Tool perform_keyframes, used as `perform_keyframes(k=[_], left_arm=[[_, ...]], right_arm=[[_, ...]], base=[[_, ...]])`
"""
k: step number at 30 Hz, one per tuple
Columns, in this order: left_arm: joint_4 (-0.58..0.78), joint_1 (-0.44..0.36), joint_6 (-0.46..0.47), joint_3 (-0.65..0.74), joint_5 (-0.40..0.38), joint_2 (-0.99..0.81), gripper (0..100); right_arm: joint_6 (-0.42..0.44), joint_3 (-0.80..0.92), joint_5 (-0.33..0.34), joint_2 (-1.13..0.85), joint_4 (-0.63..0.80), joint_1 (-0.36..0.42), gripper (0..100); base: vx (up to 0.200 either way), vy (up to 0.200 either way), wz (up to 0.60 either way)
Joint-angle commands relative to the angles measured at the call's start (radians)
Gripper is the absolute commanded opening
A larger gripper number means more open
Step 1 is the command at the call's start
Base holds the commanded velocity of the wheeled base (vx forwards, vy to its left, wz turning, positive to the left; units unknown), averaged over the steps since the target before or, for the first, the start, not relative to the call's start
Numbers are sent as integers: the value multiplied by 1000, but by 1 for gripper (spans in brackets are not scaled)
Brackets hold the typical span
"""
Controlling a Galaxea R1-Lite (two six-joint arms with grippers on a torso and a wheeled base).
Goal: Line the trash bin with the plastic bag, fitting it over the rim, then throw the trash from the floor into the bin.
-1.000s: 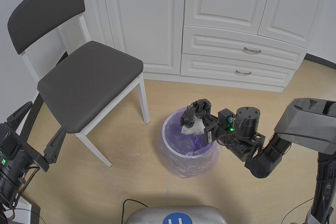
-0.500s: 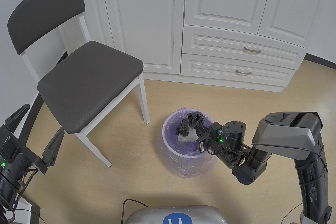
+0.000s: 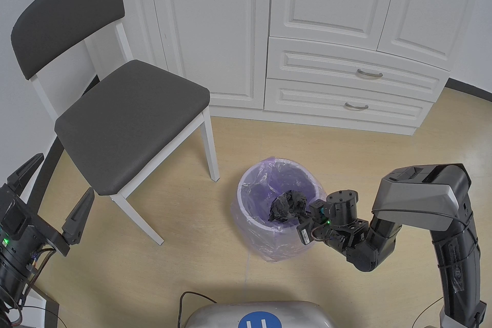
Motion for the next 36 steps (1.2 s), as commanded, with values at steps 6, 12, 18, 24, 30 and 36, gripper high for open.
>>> perform_keyframes(k=[6,12,18,24,30,36], left_arm=[[1,0,0,1,0,4,100],[1,0,0,4,0,7,100],[1,0,0,8,0,14,100],[1,0,0,10,0,14,100],[1,0,0,11,0,13,100],[1,0,3,11,0,11,100]], right_arm=[[14,-36,-5,-21,54,10,0],[118,-140,-16,83,-26,40,0],[265,-290,-34,186,-29,73,0],[492,-481,-116,258,-60,105,0],[491,-450,-116,255,-72,102,0],[350,-369,-111,207,-43,73,0]], base=[[0,0,0],[0,0,0],[0,0,0],[0,0,0],[0,0,0],[0,0,0]])
